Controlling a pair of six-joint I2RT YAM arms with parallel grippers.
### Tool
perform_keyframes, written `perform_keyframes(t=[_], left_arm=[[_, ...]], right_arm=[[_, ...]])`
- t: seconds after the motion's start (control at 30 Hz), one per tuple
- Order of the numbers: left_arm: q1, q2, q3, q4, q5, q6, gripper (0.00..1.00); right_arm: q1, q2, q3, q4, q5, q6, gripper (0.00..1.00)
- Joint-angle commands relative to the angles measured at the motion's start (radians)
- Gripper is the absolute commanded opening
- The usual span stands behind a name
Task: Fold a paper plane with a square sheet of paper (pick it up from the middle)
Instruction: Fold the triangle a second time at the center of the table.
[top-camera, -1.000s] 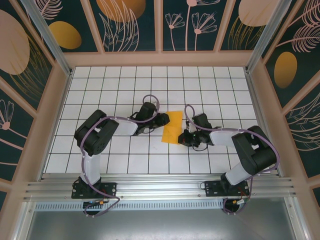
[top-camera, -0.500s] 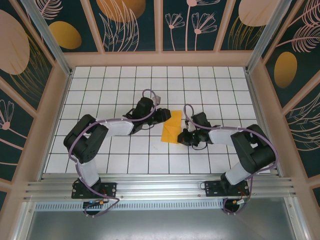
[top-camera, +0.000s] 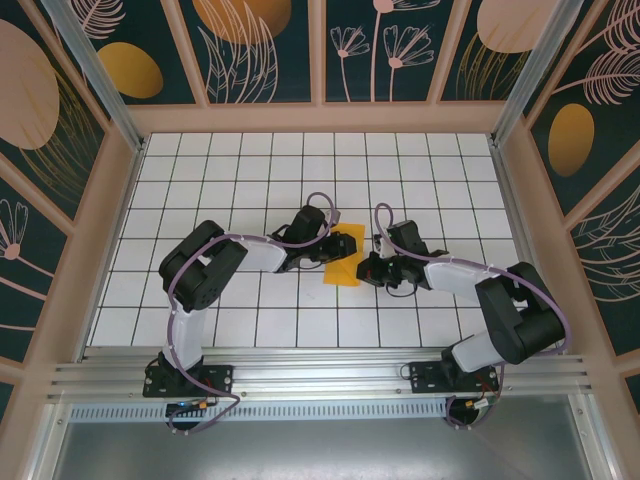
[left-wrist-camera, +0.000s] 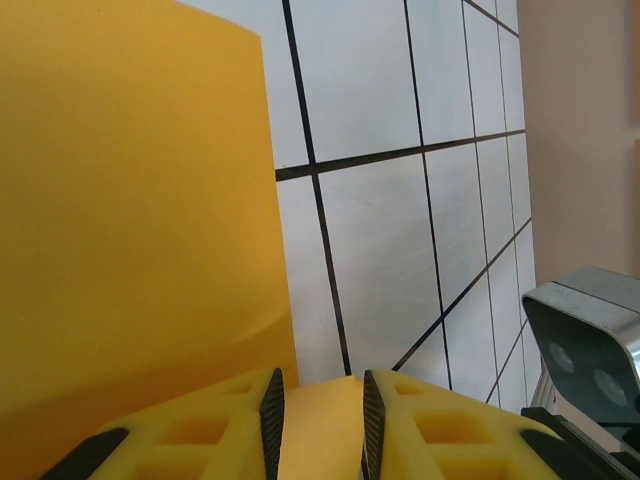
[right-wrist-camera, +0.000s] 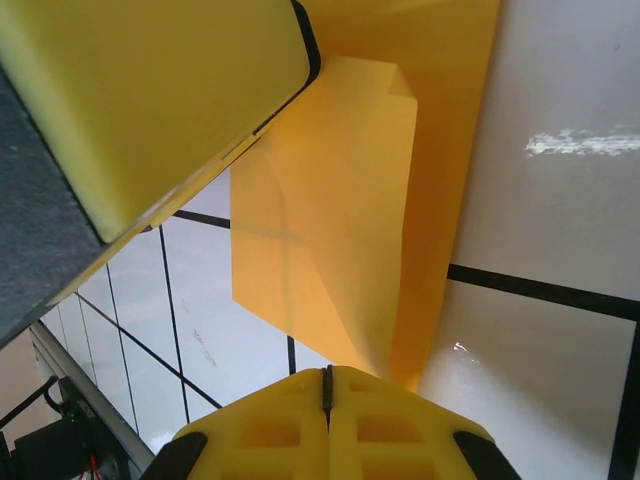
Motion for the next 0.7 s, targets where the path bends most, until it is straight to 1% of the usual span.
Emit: perform_keyframes(t=[0.0, 0.2, 0.3, 0.57, 0.67], left_arm=[[-0.001, 0.026, 0.023, -0.003, -0.014, -0.004, 0.31], [-0.003, 0.036, 0.023, 0.006, -0.002, -0.006, 0.33], [-0.003, 0.044, 0.020, 0.006, -0.002, -0.007, 0.32], [-0.003, 0.063, 0.022, 0.007, -0.001, -0.005, 0.33], [-0.003, 0.071, 0.018, -0.004, -0.010, -0.004, 0.33]], right_arm=[[-0.006, 0.021, 0.004, 0.030, -0.034, 0.021, 0.05], [-0.004, 0.036, 0.018, 0.016, -0.046, 0.015, 0.06], [-0.005, 0.068, 0.021, 0.015, -0.064, 0.007, 0.07], [-0.005, 0.139, 0.005, -0.046, 0.030, -0.002, 0.07], [-0.007, 0.143, -0.018, -0.045, 0.020, 0.003, 0.06]])
